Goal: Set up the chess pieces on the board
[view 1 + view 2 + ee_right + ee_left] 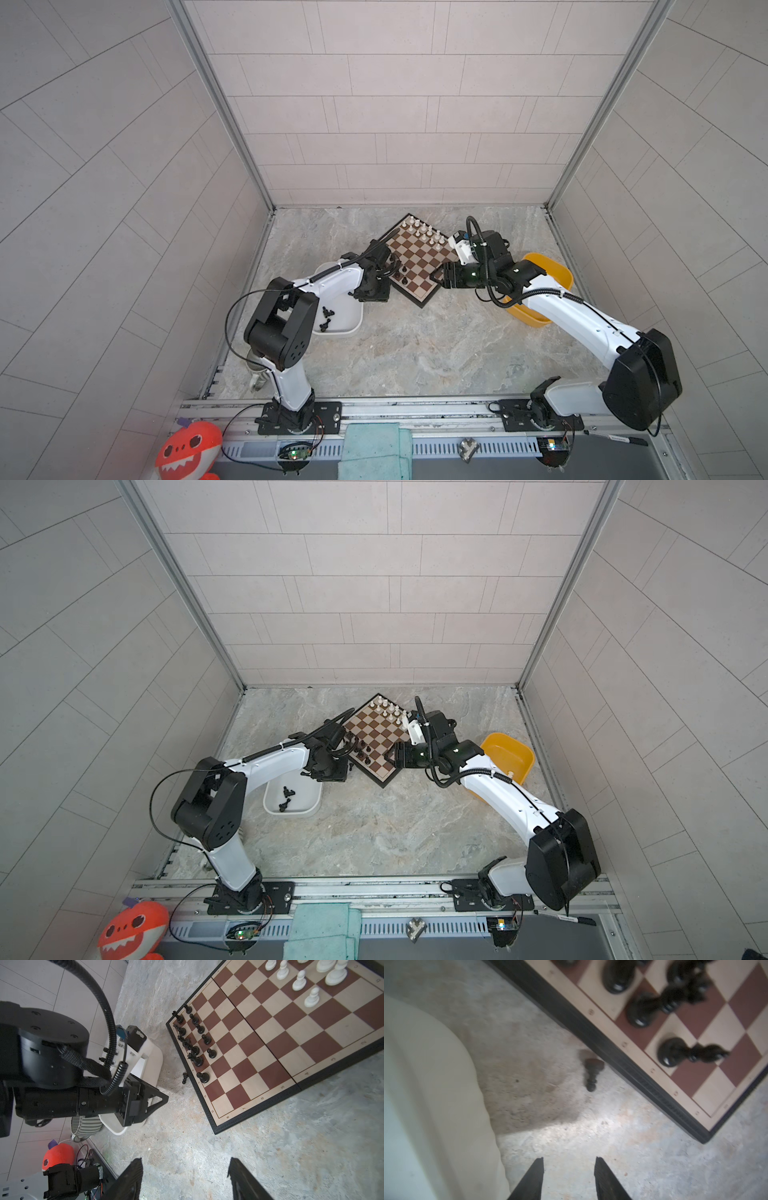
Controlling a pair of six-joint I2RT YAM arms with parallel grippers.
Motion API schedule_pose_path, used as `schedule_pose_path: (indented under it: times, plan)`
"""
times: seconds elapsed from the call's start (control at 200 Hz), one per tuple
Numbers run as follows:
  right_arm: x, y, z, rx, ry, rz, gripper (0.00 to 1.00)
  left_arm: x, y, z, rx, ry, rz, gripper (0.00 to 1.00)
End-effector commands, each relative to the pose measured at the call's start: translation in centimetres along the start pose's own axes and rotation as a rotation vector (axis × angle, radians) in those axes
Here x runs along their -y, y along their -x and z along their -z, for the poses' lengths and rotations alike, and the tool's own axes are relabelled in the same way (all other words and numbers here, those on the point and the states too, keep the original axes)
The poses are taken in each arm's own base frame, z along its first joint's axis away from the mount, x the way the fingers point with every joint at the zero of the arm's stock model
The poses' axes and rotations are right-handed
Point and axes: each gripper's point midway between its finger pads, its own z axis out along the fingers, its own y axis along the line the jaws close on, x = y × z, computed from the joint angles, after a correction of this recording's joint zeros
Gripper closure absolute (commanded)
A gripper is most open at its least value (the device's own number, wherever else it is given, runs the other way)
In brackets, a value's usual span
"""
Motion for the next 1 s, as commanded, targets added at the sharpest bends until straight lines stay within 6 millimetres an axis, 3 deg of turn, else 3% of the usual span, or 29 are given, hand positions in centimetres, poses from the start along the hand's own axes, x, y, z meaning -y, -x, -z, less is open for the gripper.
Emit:
schedule_pose_path:
  times: [0.0,0.08,0.24,0.996]
  plan:
    - [0.2,0.2,1.1,0.021,-0.013,0.018,0.33,-1.0,0.8,-0.3,0.02,0.033,0.024,0.52]
    - [0.5,0.1,1.2,0.019,-0.015,0.015,0.33,0.5,1.7,-0.2,0.039,-0.014,0.009,0.51]
    - [0.6,0.2,1.4,0.022,-0.009,0.011,0.33,1.4,2.7,-1.0,0.033,-0.027,0.002,0.54]
    - [1.8,0.2,2.3,0.041,0.0,-0.013,0.34,2.3,4.8,-4.6,0.012,0.015,-0.011,0.7]
